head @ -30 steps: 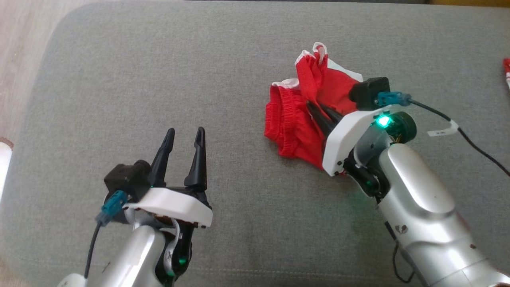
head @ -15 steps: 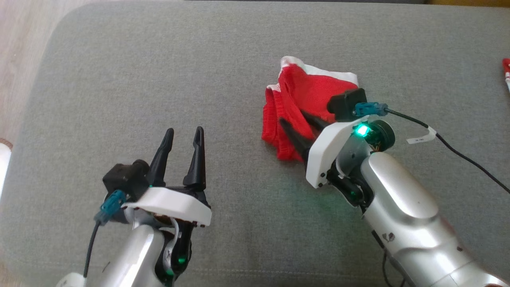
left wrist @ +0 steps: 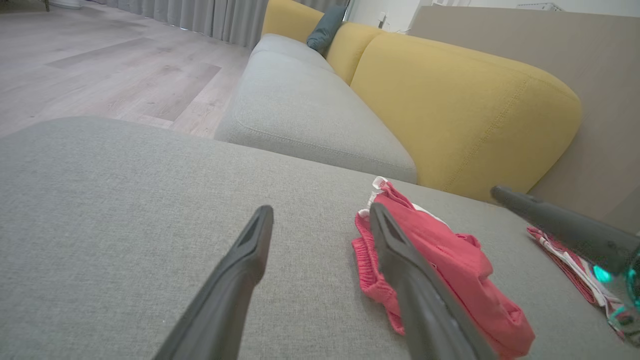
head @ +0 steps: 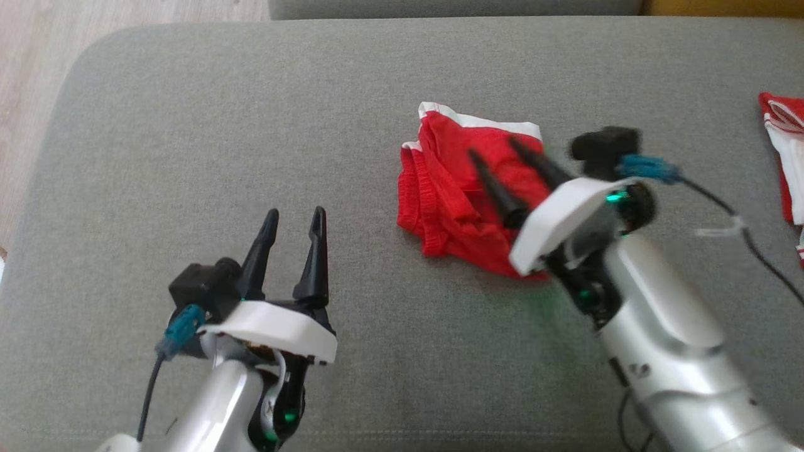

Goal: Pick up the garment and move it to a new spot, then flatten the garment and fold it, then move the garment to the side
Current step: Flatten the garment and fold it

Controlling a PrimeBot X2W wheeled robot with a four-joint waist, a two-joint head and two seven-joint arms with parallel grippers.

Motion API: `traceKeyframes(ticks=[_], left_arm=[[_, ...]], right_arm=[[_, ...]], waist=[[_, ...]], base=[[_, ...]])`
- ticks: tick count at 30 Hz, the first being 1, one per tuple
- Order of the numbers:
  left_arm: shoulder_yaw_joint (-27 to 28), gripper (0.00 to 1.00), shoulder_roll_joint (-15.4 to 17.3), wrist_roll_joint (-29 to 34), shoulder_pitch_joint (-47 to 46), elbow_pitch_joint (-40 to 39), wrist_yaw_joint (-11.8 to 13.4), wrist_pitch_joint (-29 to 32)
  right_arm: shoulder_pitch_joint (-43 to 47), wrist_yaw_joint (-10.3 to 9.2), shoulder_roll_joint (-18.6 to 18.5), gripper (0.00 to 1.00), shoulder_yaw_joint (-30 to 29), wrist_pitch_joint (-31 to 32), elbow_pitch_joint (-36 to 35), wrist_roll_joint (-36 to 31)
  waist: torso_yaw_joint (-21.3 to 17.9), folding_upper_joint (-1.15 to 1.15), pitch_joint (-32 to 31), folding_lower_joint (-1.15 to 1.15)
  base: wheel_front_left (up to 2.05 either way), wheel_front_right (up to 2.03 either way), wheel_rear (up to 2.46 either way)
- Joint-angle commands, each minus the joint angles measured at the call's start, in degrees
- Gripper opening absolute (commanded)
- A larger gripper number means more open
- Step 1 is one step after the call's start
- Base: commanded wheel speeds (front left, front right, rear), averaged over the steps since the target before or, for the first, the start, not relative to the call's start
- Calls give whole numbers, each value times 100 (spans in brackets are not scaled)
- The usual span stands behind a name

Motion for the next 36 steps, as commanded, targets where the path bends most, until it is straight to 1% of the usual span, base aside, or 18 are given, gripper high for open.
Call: traceKeyframes(ticks=[1,2,3,4,5,7,8,9,10,16,23,28,36], left_arm=[[134,100,21,72,-59,-155,-28,-63],[125,100,22,72,-55,-156,-28,-60],[117,100,24,71,-53,-157,-28,-58],[111,100,27,69,-51,-160,-29,-56],[104,100,31,67,-52,-162,-32,-52],[93,100,40,64,-61,-168,-37,-43],[88,100,44,64,-67,-171,-38,-40],[82,100,47,64,-74,-173,-39,-38],[82,100,47,64,-74,-173,-39,-38],[58,100,56,75,-144,-208,-28,-18],[59,100,81,70,-176,-216,-13,-14],[38,100,83,66,-194,-209,-16,-16],[57,100,101,49,-173,-214,26,-22]], right_arm=[[-13,37,-40,100,-161,-80,-175,-124],[6,37,-65,100,-268,-88,-134,-186],[23,37,-87,95,-366,-92,-85,-252],[34,37,-108,70,-452,-96,-28,-326],[44,37,-121,43,-527,-89,40,-394],[51,37,-137,23,-619,-65,187,-492],[49,37,-138,10,-642,-53,265,-524],[43,37,-139,0,-650,-43,348,-549],[43,37,-139,0,-650,-43,348,-549],[-106,37,-173,0,-460,-68,867,-610],[-444,37,-284,0,52,-365,1363,-526],[-568,37,-308,0,721,-453,1497,-222],[-436,37,-584,0,1999,-474,942,482]], waist=[[-8,0,-12,0],[-9,0,-13,0],[-8,0,-15,0],[-4,0,-14,0],[1,0,-11,0],[18,0,5,0],[28,0,13,0],[42,0,23,0],[42,0,23,0],[177,0,141,0],[310,0,223,0],[382,0,241,0],[386,0,221,0]], base=[[0,0,0],[0,0,0],[0,0,0],[0,0,0],[0,0,0],[0,0,0],[0,0,0],[0,0,0],[0,0,0],[0,0,0],[0,0,0],[0,0,0],[0,0,0]])
